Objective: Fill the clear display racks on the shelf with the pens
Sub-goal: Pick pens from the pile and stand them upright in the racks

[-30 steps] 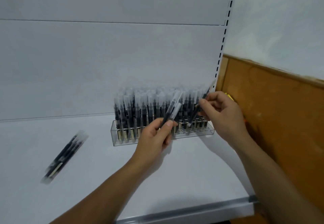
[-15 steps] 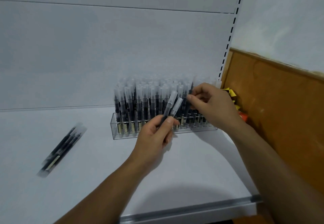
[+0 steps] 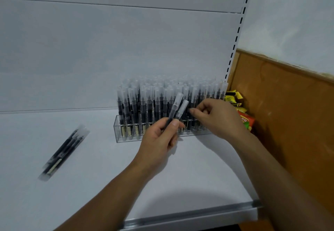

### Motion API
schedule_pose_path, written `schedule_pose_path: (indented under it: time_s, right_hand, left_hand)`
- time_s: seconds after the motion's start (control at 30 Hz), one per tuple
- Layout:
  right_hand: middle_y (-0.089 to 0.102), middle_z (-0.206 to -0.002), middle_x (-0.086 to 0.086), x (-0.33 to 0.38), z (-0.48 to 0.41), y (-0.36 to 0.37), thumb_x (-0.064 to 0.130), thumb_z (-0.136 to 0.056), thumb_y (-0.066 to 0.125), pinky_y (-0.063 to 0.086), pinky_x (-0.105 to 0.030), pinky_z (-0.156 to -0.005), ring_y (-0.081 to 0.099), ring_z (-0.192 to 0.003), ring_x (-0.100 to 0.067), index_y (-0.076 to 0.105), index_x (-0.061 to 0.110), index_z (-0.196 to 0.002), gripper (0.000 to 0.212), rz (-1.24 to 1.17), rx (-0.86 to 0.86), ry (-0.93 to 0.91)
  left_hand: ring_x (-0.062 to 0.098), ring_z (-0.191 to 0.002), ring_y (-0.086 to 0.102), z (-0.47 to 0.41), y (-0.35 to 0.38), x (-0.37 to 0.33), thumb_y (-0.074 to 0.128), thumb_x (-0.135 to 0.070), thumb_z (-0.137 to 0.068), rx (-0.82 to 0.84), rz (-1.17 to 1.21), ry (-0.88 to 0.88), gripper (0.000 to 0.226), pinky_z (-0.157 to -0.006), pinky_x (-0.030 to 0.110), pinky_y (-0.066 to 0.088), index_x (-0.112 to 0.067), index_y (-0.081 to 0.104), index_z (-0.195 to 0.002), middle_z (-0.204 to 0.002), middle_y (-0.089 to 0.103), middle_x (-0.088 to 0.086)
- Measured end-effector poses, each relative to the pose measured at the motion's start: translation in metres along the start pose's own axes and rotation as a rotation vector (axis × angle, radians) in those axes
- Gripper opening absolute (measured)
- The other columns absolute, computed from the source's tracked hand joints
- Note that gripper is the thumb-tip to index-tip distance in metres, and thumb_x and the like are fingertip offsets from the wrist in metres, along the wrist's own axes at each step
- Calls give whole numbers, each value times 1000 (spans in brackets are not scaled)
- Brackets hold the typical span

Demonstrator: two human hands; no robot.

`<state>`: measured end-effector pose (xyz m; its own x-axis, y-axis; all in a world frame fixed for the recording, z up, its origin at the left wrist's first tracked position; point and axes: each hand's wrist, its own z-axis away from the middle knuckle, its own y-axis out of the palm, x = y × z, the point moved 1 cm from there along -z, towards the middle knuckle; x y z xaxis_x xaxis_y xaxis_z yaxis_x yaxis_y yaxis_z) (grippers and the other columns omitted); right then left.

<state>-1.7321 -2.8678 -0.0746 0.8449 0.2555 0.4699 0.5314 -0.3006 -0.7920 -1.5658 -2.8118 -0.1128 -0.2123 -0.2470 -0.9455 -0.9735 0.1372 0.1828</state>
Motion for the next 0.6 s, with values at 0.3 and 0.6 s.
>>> schedule_pose_path:
  time_s: [0.3, 0.6]
  right_hand:
    - [66, -66, 5, 17, 31, 9, 30, -92, 63, 44, -14, -55, 54, -58, -4, 74, 22, -89, 14, -701, 172, -79]
    - [68, -70, 2, 19, 22, 0, 26, -88, 68, 42, -18, -46, 53, -51, -5, 72, 17, -86, 11, -955, 51, 23]
  left_hand:
    - [4, -42, 33, -1, 2, 0, 46, -11, -99, 14, 3, 15, 20, -41, 11, 29, 1, 59, -92, -54, 38, 4]
    - [6, -42, 32, -1, 1, 2, 44, -18, -101, -2, -6, -2, 29, -41, 12, 30, 3, 61, -92, -55, 37, 8]
